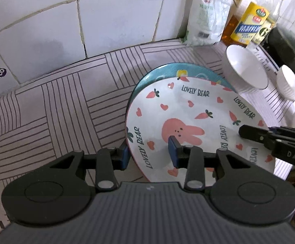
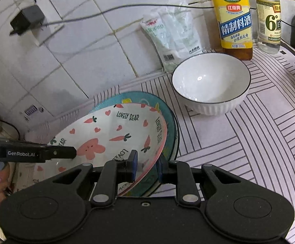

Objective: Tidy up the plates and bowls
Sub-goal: 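Carry the bunny plate onto the egg plate stack and lower it, then open the left gripper and withdraw from the plate stack, then move the left gripper toward the white bowls, then grasp the rim of a white ribbed bowl with the left gripper and lift, then carry the white bowl beside the plate stack and release it, then move the left gripper to the second white bowl near the stove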

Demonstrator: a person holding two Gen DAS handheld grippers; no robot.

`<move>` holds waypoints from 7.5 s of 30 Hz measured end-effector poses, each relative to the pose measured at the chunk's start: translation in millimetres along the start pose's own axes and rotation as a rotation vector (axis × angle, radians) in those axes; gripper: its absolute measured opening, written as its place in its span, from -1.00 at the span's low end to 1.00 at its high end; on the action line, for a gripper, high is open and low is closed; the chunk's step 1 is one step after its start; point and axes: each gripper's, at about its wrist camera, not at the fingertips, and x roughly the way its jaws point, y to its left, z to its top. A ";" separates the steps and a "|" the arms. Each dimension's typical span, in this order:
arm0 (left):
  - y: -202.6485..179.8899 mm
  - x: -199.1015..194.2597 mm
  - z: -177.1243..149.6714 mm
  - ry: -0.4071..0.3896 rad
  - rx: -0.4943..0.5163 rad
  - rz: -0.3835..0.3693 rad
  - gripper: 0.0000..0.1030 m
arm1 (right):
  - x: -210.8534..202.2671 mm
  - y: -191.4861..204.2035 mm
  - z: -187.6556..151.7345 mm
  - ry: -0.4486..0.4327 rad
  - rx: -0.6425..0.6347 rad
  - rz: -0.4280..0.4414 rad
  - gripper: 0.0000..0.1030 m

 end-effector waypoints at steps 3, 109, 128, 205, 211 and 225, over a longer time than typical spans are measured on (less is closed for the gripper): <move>9.9 5.1 0.0 0.035 -0.050 -0.031 -0.29 | 1.4 11.2 1.8 0.001 -0.056 -0.052 -0.51; -362.6 26.7 -12.1 0.037 -0.092 0.091 0.69 | -146.1 -232.7 -70.0 -0.017 -0.534 -0.084 0.85; -384.9 66.8 -9.0 0.116 -0.093 -0.021 -0.69 | -113.4 -247.7 -64.1 -0.138 -0.510 -0.026 0.87; -336.5 -51.6 0.0 -0.007 0.003 0.120 0.06 | -181.8 -187.4 3.3 -0.142 -0.229 0.082 0.46; -354.9 -47.1 20.2 -0.021 0.041 0.088 0.04 | -194.2 -204.4 7.2 -0.229 -0.172 -0.018 0.46; -375.9 16.3 73.2 0.008 -0.003 0.053 0.06 | -143.6 -255.0 17.8 -0.376 0.172 -0.167 0.34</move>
